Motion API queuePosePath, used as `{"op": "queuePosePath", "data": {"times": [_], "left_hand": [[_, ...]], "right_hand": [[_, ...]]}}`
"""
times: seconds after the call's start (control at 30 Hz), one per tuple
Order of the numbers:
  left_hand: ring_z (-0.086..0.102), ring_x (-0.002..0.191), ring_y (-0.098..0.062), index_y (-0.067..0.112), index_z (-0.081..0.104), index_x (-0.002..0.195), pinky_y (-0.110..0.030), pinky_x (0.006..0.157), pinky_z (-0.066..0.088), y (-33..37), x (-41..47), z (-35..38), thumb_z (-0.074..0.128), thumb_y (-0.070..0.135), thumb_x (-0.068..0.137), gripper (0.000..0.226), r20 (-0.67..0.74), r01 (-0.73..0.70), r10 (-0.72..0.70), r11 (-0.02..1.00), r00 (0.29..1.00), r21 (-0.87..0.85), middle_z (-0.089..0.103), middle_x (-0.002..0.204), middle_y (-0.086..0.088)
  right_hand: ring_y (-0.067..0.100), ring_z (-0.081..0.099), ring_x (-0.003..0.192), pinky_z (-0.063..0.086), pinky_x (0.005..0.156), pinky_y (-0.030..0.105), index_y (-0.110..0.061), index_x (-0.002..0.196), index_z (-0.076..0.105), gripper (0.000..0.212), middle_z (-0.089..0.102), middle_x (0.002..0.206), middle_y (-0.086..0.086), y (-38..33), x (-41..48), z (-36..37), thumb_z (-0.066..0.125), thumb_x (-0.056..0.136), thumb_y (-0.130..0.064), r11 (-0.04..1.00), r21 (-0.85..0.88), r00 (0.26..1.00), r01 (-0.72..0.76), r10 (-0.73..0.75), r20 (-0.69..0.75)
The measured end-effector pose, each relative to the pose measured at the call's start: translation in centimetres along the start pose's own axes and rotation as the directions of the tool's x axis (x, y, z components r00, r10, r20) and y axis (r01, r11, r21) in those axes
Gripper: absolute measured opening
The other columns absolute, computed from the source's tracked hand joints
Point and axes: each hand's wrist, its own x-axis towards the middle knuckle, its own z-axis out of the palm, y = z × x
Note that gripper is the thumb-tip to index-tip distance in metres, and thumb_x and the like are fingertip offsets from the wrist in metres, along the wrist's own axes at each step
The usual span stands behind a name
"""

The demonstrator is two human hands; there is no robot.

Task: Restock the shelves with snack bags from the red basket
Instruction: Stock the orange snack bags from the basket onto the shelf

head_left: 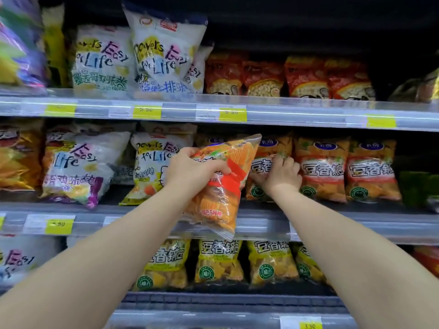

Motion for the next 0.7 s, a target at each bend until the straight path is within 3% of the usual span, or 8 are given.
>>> {"op": "queuePosePath", "data": {"times": [0.1, 0.17, 0.23, 0.3, 0.4, 0.57, 0.63, 0.7], "left_hand": [[0.062, 0.097, -0.024, 0.027, 0.048, 0.127, -0.045, 0.08, 0.056, -0.1, 0.1, -0.1, 0.08, 0.051, 0.022, 0.112, 0.024, -0.01, 0.01, 1.0, 1.0, -0.017, 0.056, 0.118, 0.0], [0.06, 0.102, -0.026, 0.028, 0.046, 0.129, -0.047, 0.084, 0.054, 0.1, 0.2, -0.2, 0.08, 0.052, 0.022, 0.114, 0.033, 0.006, -0.006, 1.0, 0.999, -0.015, 0.053, 0.122, -0.002], [0.058, 0.106, -0.028, 0.028, 0.044, 0.131, -0.047, 0.086, 0.053, 0.3, 0.3, 0.0, 0.081, 0.053, 0.024, 0.116, 0.042, 0.03, -0.029, 0.999, 0.999, -0.028, 0.052, 0.124, -0.002], [0.054, 0.11, -0.029, 0.028, 0.041, 0.133, -0.047, 0.09, 0.051, 0.6, 0.1, 0.3, 0.083, 0.054, 0.03, 0.114, 0.042, 0.039, -0.037, 0.998, 0.998, -0.059, 0.049, 0.127, -0.003], [0.046, 0.118, -0.029, 0.024, 0.036, 0.137, -0.048, 0.096, 0.046, 0.9, -0.2, 1.2, 0.084, 0.06, 0.045, 0.11, 0.007, 0.014, -0.014, 0.999, 1.0, -0.035, 0.042, 0.133, -0.005], [0.044, 0.121, -0.031, 0.021, 0.029, 0.142, -0.038, 0.085, 0.041, 1.2, -1.4, 2.4, 0.074, 0.068, 0.06, 0.105, 0.018, 0.022, -0.021, 0.998, 1.0, -0.059, 0.033, 0.14, -0.009], [0.042, 0.124, -0.033, 0.017, 0.027, 0.145, -0.038, 0.085, 0.038, 1.3, -1.3, 2.2, 0.064, 0.072, 0.068, 0.101, 0.055, 0.091, -0.083, 0.985, 0.995, -0.147, 0.034, 0.144, -0.01], [0.048, 0.121, -0.033, 0.014, 0.032, 0.144, -0.04, 0.095, 0.041, 1.3, -0.9, 1.7, 0.052, 0.069, 0.077, 0.089, 0.133, 0.21, -0.181, 0.942, 0.975, -0.263, 0.044, 0.14, -0.011]], "right_hand": [[0.033, 0.034, 0.122, 0.036, 0.095, 0.046, -0.016, 0.132, 0.038, 0.09, 0.037, 0.132, 0.014, 0.5, -0.5, -0.7, 0.039, 0.072, -0.083, 1.0, 0.01, 0.996, -0.024, 0.023, 0.091], [0.033, 0.039, 0.119, 0.036, 0.092, 0.044, -0.016, 0.118, 0.052, 0.069, 0.045, 0.125, 0.014, 1.3, -1.4, -1.7, 0.044, 0.08, -0.073, 0.999, 0.052, 1.0, -0.009, 0.009, 0.005], [0.029, 0.051, 0.106, 0.041, 0.079, 0.036, -0.019, 0.099, 0.059, 0.04, 0.056, 0.108, 0.007, 1.8, -2.6, -3.2, 0.051, 0.086, -0.056, 0.952, 0.304, 0.993, 0.043, -0.008, -0.116], [0.017, 0.057, 0.086, 0.04, 0.066, 0.031, -0.027, 0.083, 0.055, 0.029, 0.058, 0.086, -0.007, 1.8, -4.4, -5.0, 0.051, 0.087, -0.055, 0.761, 0.64, 0.993, 0.108, -0.055, -0.101], [0.009, 0.056, 0.075, 0.044, 0.065, 0.027, -0.035, 0.083, 0.051, 0.034, 0.056, 0.081, -0.013, 0.7, -7.8, -7.6, 0.048, 0.076, -0.069, 0.538, 0.821, 0.976, 0.192, -0.194, -0.101], [-0.008, 0.053, 0.086, 0.042, 0.071, 0.015, -0.046, 0.122, 0.046, 0.069, 0.051, 0.105, -0.027, 0.5, -10.8, -8.3, 0.065, 0.062, -0.074, 0.706, 0.633, 0.903, 0.317, -0.428, 0.025], [-0.009, 0.051, 0.096, 0.04, 0.081, 0.018, -0.043, 0.133, 0.042, 0.066, 0.048, 0.116, -0.031, 1.3, -10.7, -8.4, 0.067, 0.074, -0.06, 0.736, 0.612, 0.908, 0.29, -0.413, 0.066], [0.001, 0.049, 0.11, 0.038, 0.088, 0.023, -0.042, 0.138, 0.039, 0.055, 0.049, 0.125, -0.021, 2.0, -10.5, -8.5, 0.062, 0.088, -0.041, 0.758, 0.607, 0.918, 0.237, -0.379, 0.116]]}}
